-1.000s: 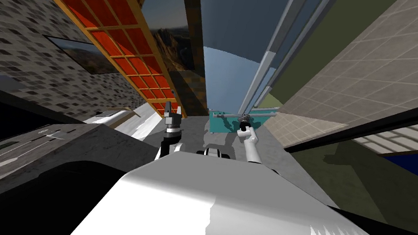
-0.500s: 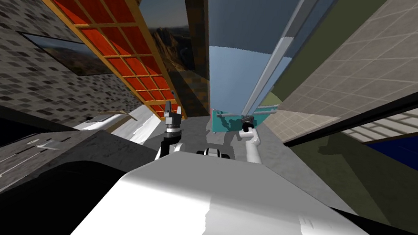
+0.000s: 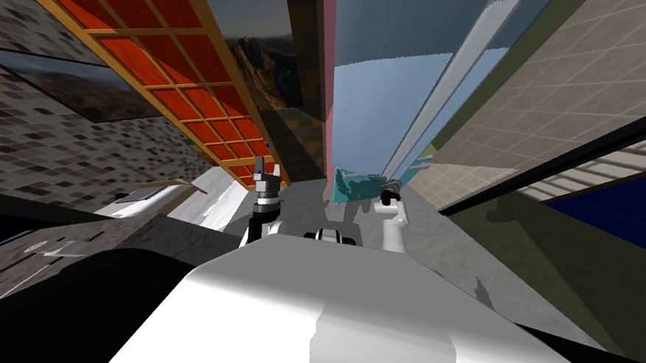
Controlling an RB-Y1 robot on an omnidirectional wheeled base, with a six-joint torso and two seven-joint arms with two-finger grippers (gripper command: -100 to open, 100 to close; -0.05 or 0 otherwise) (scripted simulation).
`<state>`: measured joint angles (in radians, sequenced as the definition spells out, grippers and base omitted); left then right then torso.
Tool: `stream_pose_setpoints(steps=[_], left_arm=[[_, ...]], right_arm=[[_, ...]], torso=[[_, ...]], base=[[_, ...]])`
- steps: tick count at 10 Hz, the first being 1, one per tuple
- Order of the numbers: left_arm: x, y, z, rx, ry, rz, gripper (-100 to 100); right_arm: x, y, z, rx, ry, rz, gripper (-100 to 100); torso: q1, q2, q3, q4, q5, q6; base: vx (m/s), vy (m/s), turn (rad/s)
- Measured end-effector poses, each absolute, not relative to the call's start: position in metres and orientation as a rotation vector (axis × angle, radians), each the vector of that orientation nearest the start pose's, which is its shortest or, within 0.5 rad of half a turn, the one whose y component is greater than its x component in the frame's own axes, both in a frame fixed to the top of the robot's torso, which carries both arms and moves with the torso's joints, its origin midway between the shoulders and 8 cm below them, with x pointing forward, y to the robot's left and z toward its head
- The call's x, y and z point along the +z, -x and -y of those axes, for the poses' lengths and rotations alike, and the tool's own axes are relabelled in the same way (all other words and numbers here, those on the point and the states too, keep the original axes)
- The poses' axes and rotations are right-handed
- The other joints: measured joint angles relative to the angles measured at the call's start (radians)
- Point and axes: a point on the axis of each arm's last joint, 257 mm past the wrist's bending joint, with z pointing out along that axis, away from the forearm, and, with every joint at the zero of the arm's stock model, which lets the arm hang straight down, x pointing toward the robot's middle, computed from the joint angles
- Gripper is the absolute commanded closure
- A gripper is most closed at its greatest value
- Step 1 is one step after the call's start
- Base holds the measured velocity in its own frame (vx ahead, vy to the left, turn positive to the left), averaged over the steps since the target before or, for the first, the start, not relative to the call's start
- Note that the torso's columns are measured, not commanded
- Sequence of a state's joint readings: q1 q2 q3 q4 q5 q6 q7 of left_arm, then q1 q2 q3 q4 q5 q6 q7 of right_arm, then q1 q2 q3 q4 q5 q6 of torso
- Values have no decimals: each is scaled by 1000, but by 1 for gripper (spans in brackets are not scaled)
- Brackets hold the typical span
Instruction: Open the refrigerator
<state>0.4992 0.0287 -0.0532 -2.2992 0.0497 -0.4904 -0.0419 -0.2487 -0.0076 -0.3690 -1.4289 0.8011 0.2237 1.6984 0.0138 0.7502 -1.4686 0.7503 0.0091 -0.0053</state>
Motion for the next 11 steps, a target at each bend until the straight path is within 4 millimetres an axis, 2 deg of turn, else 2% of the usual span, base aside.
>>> stream_pose_setpoints(steps=[1, 2, 3, 4, 6, 8, 11], left_arm=[[31, -344, -264, -1353, 653, -611, 0], [31, -344, -264, -1353, 653, -611, 0], [31, -344, -264, -1352, 653, -611, 0], [31, -344, -264, -1353, 653, -611, 0], [31, -344, -264, -1353, 653, -611, 0], [31, -344, -264, -1352, 653, -611, 0], [31, -344, -264, -1353, 653, -611, 0]], right_arm=[[-213, -568, 413, -989, 352, -1714, 100], [-222, -563, 417, -991, 350, -1735, 100], [-229, -558, 422, -996, 340, -1752, 100], [-227, -552, 432, -1013, 320, -1754, 100], [-226, -539, 459, -1051, 273, -1767, 100], [-223, -527, 475, -1074, 245, -1777, 100], [-216, -505, 504, -1127, 181, -1782, 100]], torso=[[1, 0, 0, -1, 0, 0], [-11, -4, -3, -1, -2, -1], [-12, -9, -5, -4, -4, 4], [-4, -9, -6, -6, -3, 5], [-7, -7, -4, -5, -3, 4], [-4, -7, -4, -4, -1, -1], [0, -3, -3, -2, 2, 1]], base=[[-31, 159, -79], [10, 157, -78], [17, 316, -135], [28, 330, -152], [33, 263, -104], [26, 275, -99], [4, 293, -109]])
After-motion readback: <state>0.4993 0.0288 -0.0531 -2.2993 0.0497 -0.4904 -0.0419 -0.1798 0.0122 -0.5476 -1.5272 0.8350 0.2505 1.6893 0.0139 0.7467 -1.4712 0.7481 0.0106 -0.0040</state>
